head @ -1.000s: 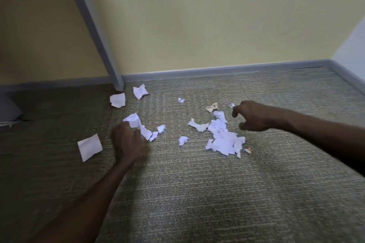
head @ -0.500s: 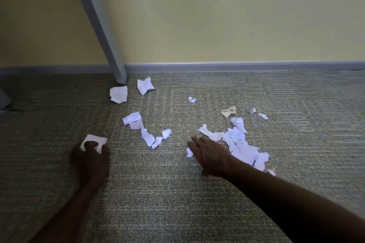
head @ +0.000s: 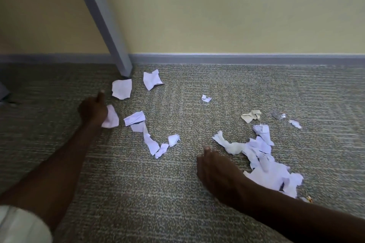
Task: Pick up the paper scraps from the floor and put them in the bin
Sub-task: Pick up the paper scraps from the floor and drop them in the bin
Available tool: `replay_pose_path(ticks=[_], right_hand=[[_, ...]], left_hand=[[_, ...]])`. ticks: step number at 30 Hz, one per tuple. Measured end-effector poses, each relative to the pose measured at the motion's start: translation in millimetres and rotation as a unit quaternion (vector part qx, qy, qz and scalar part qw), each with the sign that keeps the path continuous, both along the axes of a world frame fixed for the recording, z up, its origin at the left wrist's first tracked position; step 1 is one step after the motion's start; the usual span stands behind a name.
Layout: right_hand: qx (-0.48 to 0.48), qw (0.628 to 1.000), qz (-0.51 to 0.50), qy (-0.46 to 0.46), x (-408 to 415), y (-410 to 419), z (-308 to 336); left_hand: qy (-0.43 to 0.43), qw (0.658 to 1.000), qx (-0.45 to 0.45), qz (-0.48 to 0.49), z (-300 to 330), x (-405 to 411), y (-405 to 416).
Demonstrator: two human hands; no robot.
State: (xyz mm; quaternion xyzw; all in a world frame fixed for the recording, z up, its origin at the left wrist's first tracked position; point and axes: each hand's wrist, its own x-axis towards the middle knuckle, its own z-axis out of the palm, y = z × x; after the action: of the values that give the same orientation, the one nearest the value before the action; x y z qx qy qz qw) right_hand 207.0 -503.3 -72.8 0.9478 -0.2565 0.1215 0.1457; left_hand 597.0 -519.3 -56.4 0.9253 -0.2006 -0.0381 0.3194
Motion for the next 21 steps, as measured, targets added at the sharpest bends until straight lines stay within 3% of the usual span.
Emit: replay_pose_path(ticks=[2,4,6,8,10,12,14,16,21], right_hand=[[0.131,0.985,-0.075,0.087,2,-3,-3],[0.098,0.979,-0.145,0.101,8,0,-8],[0.035,0.987,-0.129,0.094,11,4,-12],[0.003,0.993,-0.082,0.08,4,7,-13],[0.053,0.992,-0.093,0.069,3,3,-8],[0.128,0.98,-0.132,0.078,6,2,2],[0.139,0.979,-0.132,0.074,6,0,-1],[0.088,0.985,-0.112,0.094,7,1,-12],[0.096,0.98,-0.102,0.143,10,0,-22]], left_hand=[[0.006,1.0,-0.008,-0.004,10,-2,-25],[0.041,0.999,0.013,-0.001,4,-1,-50],[0.059,0.996,0.063,-0.029,-20,7,-68],[0.015,0.986,0.153,-0.07,-32,1,-76],[-0.086,0.976,0.18,-0.084,-35,-16,-74],[-0.194,0.966,0.127,-0.119,-29,-32,-66],[-0.256,0.955,0.089,-0.123,-35,-30,-63],[-0.257,0.958,0.058,-0.109,-31,-33,-62],[-0.238,0.967,-0.026,-0.083,-14,-38,-77]])
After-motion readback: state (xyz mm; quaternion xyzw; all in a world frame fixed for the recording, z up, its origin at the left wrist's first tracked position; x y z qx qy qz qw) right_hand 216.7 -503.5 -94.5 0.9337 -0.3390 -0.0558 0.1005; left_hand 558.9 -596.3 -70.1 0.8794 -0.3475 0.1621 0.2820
